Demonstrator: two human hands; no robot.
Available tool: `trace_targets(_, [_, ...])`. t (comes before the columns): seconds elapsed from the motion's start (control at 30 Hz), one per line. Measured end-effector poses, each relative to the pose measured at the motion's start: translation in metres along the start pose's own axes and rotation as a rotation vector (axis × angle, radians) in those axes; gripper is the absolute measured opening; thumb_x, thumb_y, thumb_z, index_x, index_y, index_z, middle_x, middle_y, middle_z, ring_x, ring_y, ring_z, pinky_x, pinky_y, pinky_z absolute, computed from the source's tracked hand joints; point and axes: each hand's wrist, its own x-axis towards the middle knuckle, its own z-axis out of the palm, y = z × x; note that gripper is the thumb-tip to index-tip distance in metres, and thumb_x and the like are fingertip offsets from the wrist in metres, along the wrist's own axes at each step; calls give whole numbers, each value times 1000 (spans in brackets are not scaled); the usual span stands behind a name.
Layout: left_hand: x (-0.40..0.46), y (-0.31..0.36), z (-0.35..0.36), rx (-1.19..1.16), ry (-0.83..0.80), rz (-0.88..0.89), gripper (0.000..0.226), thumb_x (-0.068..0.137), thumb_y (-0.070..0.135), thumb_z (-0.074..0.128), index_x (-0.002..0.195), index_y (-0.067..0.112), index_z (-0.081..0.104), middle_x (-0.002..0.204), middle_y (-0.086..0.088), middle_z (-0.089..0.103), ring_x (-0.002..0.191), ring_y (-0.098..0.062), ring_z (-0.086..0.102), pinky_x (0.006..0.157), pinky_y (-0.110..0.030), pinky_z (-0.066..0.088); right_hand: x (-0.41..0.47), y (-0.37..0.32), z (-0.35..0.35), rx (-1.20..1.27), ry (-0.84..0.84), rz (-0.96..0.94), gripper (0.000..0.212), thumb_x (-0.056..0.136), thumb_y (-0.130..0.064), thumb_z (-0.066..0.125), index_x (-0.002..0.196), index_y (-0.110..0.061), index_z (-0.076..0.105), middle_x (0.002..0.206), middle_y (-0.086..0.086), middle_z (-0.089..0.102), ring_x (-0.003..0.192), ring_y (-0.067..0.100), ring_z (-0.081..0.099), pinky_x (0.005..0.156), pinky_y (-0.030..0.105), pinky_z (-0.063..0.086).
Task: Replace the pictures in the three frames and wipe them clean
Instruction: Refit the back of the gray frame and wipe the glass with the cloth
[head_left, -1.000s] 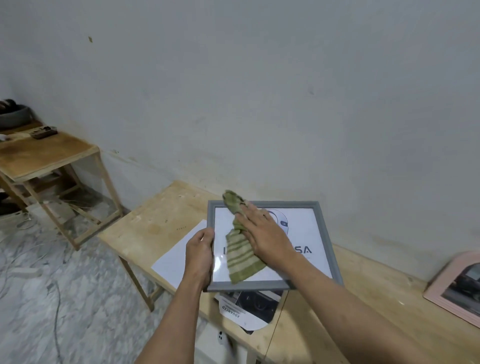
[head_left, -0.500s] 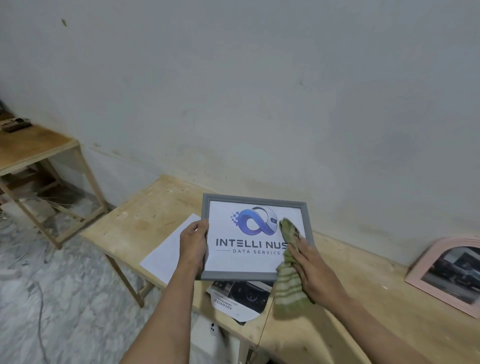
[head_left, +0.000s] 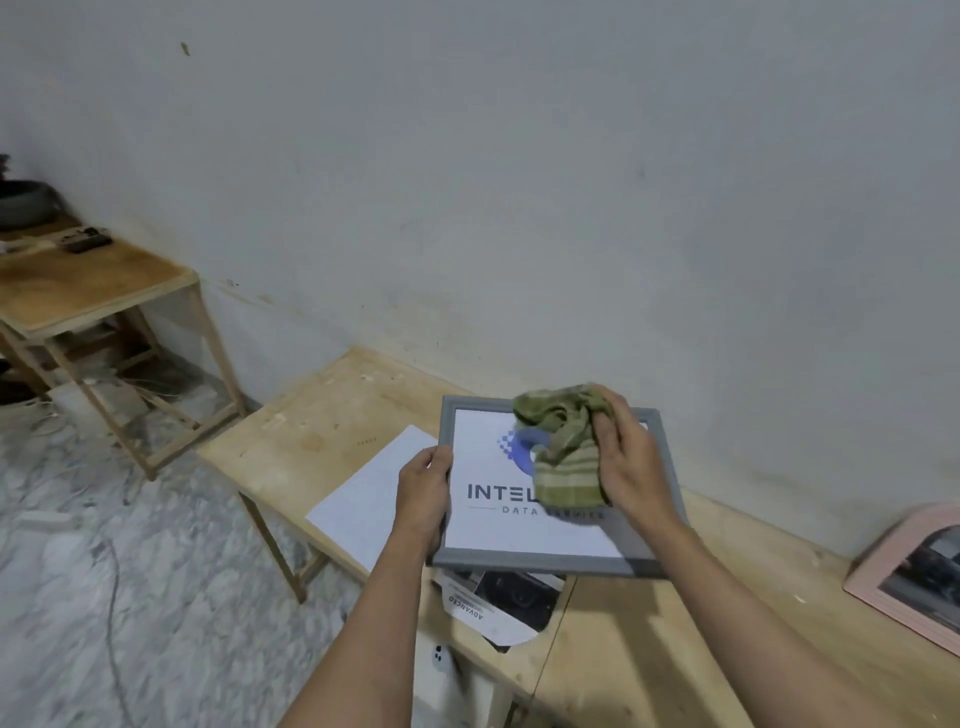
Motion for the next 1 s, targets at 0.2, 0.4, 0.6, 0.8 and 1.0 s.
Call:
trace_targets(0.2, [-4, 22, 10, 53, -67, 59, 26, 102, 26, 51, 98, 9, 70, 91, -11, 78, 82, -30, 75, 76, -43, 60, 38, -4, 34, -345, -129, -182, 30, 99, -16, 44, 119, -31, 59, 130, -18, 54, 129, 4, 42, 105, 31, 25])
trace_targets(0.4, [3, 21, 2, 21, 40, 30, 30, 101, 23, 50, 92, 5, 71, 93, -16, 75, 86, -31, 70, 80, -42, 56, 9, -12, 73, -252, -422, -106, 19, 100, -31, 45, 107, -26, 63, 99, 0, 68, 90, 17, 60, 83, 36, 49])
trace_targets(0.6, [22, 1, -21, 32, 65, -23, 41, 80, 50, 55, 80, 9, 57, 77, -11, 55, 71, -28, 52, 69, -39, 48, 33, -34, 35, 153, -486, 199, 32, 100, -42, 44, 104, -20, 67, 86, -5, 71, 81, 9, 67, 77, 25, 51])
trace_targets(0.8, [2, 24, -16, 17, -11, -58, 28, 100, 24, 52, 89, 3, 67, 89, -22, 75, 80, -40, 73, 75, -55, 59, 78, -15, 18, -554, -403, -32, 38, 97, -41, 49, 72, -13, 56, 75, 0, 54, 76, 20, 53, 69, 38, 43])
trace_targets(1.0, [5, 27, -10, 38, -53, -74, 24, 100, 26, 53, 94, 8, 69, 86, -17, 77, 76, -34, 75, 67, -42, 61, 84, -18, 8, 26, -365, 378, 36, 90, -42, 63, 75, -9, 62, 66, 5, 60, 58, 17, 56, 61, 28, 45])
